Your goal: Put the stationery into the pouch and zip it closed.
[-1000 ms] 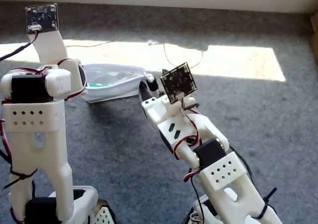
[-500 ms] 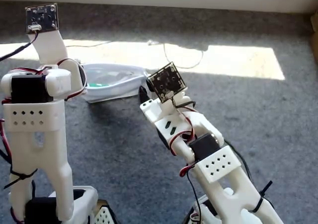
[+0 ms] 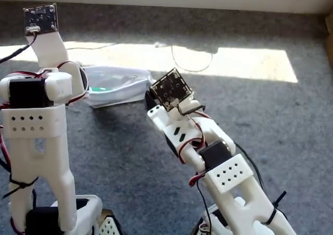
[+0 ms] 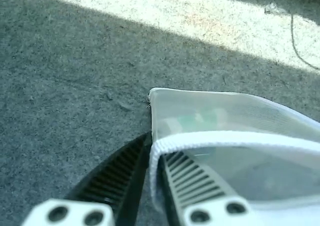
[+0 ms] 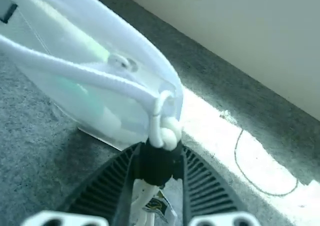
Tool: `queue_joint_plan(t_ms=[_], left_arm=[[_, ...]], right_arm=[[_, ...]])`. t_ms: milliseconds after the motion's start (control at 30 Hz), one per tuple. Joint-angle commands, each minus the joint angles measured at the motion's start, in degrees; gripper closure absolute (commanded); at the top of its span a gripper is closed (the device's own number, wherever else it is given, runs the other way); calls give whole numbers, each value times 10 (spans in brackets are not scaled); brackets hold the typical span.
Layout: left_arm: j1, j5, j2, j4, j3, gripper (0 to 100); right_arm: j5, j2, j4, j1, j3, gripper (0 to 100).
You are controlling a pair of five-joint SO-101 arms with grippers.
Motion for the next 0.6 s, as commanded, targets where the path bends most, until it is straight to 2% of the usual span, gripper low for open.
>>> queue_joint_plan(t_ms=[0, 133, 300, 400, 567], left_arm=[[-7, 2, 3, -8, 4, 994], [-7, 2, 3, -8, 4, 994], [-7, 2, 2, -8, 4, 994], [-7, 2, 2, -8, 4, 994], [-7, 2, 2, -8, 4, 994]], right_arm=[[6, -81, 0, -18, 0, 957], [6, -138, 45, -44, 15, 957], [3, -133, 46, -68, 17, 955], [-29, -105, 46, -67, 15, 953], [-37, -52, 45, -65, 14, 871]])
